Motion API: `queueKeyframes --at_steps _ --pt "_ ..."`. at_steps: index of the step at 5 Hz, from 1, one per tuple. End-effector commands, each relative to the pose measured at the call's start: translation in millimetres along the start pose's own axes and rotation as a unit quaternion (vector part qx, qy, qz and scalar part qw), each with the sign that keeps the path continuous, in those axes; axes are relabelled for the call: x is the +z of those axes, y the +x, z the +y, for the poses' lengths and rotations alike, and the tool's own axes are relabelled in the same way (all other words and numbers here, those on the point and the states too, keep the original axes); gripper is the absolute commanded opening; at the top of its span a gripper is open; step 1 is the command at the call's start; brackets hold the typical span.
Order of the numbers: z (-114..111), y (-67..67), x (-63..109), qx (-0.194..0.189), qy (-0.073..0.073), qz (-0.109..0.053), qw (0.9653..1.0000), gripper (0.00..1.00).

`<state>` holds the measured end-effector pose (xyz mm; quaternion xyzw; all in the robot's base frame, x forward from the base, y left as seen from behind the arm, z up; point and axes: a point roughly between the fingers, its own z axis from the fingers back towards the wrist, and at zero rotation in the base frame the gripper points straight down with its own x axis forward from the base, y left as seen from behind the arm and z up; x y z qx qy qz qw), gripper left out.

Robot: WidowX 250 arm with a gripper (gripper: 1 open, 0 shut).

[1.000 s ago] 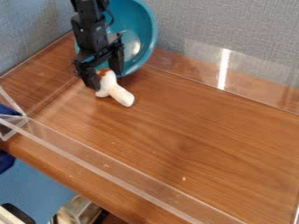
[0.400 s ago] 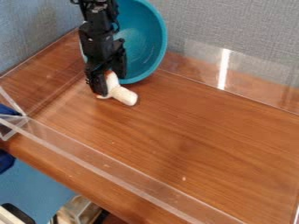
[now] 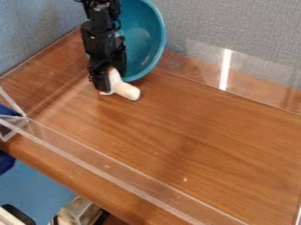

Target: Put the mushroom in the blue bowl

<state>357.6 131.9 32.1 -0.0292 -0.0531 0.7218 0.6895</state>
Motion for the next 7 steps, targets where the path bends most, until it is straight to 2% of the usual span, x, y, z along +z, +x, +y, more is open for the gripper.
queueKeyframes --at_steps 1,3,4,5,7 --pt "-6.8 -12.7 3.5 -0.01 -0.023 -0.006 0.9997 0.0" --pt "-4.1 -24.2 -2.6 -0.025 -0.026 -0.009 0.9993 0.0" --pt "-20.1 -16.0 -4.1 -0.023 -0.029 -0.009 0.9993 1.0" --pt "-33.8 -10.5 -4.3 -0.024 -0.032 -0.009 0.9991 1.0" --pt "-59.9 -14.6 -18.4 -0.048 -0.04 -0.008 0.998 1.0"
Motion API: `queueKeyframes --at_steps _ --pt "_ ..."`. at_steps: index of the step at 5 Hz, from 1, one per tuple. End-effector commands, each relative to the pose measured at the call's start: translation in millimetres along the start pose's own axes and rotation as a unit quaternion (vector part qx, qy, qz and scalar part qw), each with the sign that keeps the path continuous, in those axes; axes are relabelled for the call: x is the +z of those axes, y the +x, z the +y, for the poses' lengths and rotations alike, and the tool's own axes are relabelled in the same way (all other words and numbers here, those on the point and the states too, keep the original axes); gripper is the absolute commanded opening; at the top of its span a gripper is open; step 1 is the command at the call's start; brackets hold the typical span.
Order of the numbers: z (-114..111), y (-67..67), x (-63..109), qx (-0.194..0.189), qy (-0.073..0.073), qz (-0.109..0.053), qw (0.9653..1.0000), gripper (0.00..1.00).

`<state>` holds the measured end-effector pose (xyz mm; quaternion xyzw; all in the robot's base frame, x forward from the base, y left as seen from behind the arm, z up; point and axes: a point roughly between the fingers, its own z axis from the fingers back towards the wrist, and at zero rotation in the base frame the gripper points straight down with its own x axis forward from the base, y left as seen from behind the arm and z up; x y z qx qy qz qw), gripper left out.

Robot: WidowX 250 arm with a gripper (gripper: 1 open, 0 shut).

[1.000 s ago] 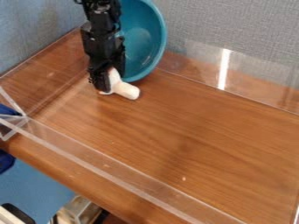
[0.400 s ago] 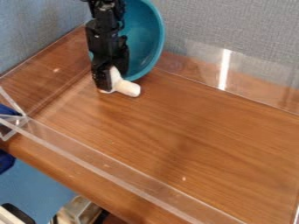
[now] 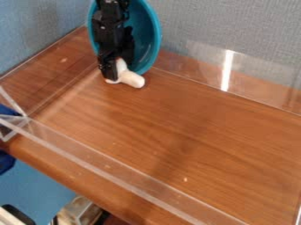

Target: Put the mushroom in the blue bowl

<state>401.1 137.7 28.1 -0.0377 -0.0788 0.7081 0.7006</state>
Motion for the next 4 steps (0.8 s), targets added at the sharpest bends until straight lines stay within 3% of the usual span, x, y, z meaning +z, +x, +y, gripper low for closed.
queueKeyframes --at_steps 1,3,4 --pt "-22.4 -9.5 -7.2 -0.05 -0.018 0.004 0.9986 1.0" --pt "-28.7 6.3 0.5 -0.089 -0.024 0.005 0.9957 1.0" --pt "-22.8 1.6 -6.3 -0.077 -0.026 0.001 0.9967 1.0"
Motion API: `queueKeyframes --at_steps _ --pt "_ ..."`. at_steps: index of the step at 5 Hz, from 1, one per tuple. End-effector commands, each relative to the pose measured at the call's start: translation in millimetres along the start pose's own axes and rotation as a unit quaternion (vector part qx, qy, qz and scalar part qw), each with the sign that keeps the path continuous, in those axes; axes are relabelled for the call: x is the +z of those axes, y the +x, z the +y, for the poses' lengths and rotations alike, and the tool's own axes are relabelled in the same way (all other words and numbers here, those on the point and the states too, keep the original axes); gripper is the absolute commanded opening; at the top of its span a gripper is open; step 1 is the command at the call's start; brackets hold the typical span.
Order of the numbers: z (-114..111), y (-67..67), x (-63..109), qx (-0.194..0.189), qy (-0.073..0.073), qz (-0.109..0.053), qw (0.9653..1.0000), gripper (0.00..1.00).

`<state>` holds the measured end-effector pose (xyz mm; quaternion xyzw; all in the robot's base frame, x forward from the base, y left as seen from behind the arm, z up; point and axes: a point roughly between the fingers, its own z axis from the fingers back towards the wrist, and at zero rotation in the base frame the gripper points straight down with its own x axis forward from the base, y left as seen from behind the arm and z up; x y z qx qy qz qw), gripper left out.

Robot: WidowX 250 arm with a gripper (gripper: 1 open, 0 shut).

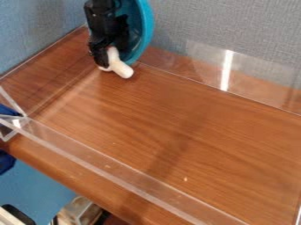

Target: Put the mushroom in the blue bowl

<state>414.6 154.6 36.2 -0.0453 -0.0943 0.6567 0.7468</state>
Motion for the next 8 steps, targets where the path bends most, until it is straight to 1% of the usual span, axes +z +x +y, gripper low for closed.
queueKeyframes --at_steps 1,3,6,8 --pt "-6.6 -20.1 -17.5 0.004 -0.009 -0.005 0.9999 0.0" --pt "-4.6 -23.0 -22.1 -0.014 -0.019 -0.007 0.9997 0.0" --pt "1.0 -9.9 -33.5 -0.003 -0.03 -0.021 0.9993 0.0" --pt "1.6 -4.7 -19.7 -0.012 -0.041 -0.028 0.9987 0.0"
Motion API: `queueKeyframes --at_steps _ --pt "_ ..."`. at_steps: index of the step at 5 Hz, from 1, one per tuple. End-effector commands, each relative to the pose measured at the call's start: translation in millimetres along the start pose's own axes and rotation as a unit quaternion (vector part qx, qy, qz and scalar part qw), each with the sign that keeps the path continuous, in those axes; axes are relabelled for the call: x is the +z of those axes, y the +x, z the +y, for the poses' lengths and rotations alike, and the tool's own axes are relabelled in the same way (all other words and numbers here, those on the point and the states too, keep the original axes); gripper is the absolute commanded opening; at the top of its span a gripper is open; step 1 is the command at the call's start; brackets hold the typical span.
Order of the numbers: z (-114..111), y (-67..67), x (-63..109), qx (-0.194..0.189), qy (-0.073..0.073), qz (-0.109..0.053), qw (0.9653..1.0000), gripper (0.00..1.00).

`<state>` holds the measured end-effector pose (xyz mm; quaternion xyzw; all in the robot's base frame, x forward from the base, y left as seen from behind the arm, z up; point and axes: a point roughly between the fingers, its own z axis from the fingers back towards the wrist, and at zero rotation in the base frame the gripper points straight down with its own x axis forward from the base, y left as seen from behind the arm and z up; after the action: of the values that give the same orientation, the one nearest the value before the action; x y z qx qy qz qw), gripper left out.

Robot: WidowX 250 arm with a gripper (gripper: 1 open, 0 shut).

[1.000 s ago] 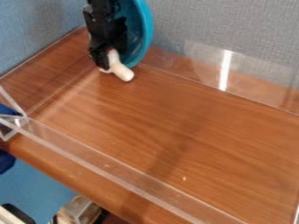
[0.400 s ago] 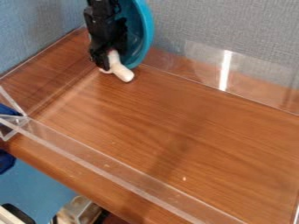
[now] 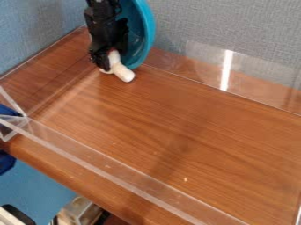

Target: Put the mushroom in the blue bowl

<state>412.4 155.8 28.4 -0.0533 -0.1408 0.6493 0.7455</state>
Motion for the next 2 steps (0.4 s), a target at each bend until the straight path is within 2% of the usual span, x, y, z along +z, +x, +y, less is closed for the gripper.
queueKeyframes --at_steps 1,2 --pt "-0.7 -9.7 -13.7 0.0 -0.007 -0.005 1.0 0.0" --pt "-0.7 -13.2 -15.9 0.004 -0.01 -0.011 0.9999 1.0"
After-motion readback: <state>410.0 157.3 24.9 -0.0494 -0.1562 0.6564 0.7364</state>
